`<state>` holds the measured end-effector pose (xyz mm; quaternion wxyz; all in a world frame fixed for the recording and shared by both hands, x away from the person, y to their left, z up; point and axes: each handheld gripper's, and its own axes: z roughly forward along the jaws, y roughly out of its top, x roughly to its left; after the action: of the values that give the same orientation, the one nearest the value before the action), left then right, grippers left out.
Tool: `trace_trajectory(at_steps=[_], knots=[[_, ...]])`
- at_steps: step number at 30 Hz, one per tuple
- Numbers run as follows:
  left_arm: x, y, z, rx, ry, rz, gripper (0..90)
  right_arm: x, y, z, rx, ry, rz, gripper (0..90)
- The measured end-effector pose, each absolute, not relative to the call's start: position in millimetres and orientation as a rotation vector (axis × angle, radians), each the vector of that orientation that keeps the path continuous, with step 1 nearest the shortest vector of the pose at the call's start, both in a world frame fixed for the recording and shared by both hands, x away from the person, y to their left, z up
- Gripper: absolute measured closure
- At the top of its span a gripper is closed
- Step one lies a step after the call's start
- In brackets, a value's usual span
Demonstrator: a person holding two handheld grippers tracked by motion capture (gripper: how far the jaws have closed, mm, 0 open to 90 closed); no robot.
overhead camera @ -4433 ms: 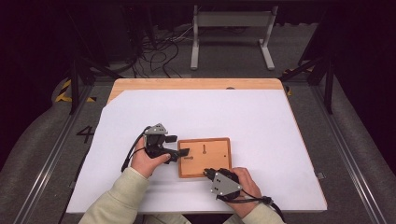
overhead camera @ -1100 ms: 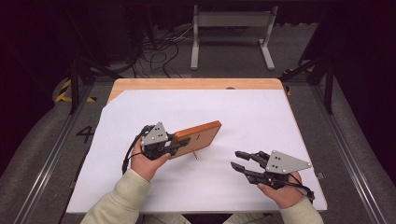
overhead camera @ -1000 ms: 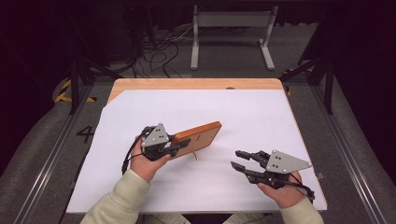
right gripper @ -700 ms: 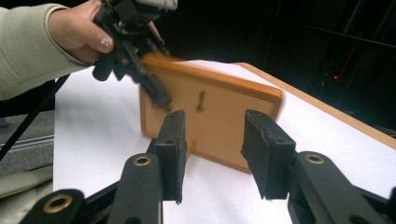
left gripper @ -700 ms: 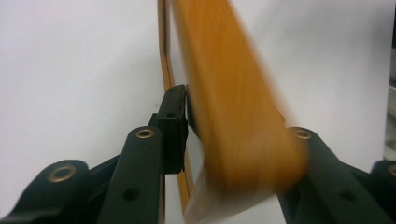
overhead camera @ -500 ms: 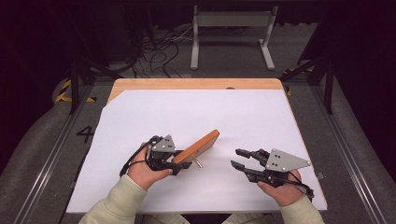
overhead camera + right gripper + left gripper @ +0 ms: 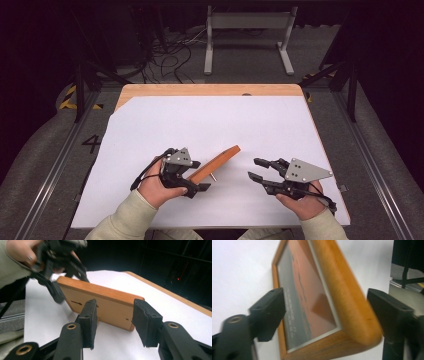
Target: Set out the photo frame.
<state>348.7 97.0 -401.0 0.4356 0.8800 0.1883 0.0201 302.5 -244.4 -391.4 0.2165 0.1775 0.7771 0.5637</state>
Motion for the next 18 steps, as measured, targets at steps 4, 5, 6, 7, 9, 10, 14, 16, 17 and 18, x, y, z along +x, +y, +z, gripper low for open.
trace_trajectory(at_steps=[4, 5, 6, 7, 9, 10, 14, 16, 17, 18], knots=[[344, 110, -383, 2.119, 0.458, 0.098, 16.6, 307, -247, -397, 0.538, 2.179, 1.501, 54.9], [344, 110, -383, 2.119, 0.458, 0.098, 17.6, 307, -247, -397, 0.538, 2.179, 1.501, 54.9], [343, 116, -377, 2.082, 0.452, 0.110, 17.6, 307, -247, -397, 0.545, 2.183, 1.496, 55.7], [342, 121, -373, 2.067, 0.444, 0.121, 20.0, 309, -248, -398, 0.558, 2.187, 1.481, 57.7], [340, 131, -366, 2.059, 0.417, 0.164, 32.5, 310, -250, -399, 0.577, 2.202, 1.459, 62.0], [339, 134, -364, 2.048, 0.410, 0.180, 39.2, 311, -251, -400, 0.590, 2.212, 1.434, 64.4], [344, 151, -365, 2.034, 0.462, 0.235, 67.4, 315, -256, -404, 0.622, 2.235, 1.367, 71.2], [349, 156, -370, 2.027, 0.515, 0.255, 79.6, 316, -258, -405, 0.646, 2.235, 1.346, 73.4], [349, 156, -370, 2.027, 0.515, 0.255, 83.2, 316, -258, -405, 0.646, 2.235, 1.346, 73.4], [350, 159, -374, 2.023, 0.534, 0.280, 83.2, 317, -260, -405, 0.665, 2.228, 1.338, 73.4]])
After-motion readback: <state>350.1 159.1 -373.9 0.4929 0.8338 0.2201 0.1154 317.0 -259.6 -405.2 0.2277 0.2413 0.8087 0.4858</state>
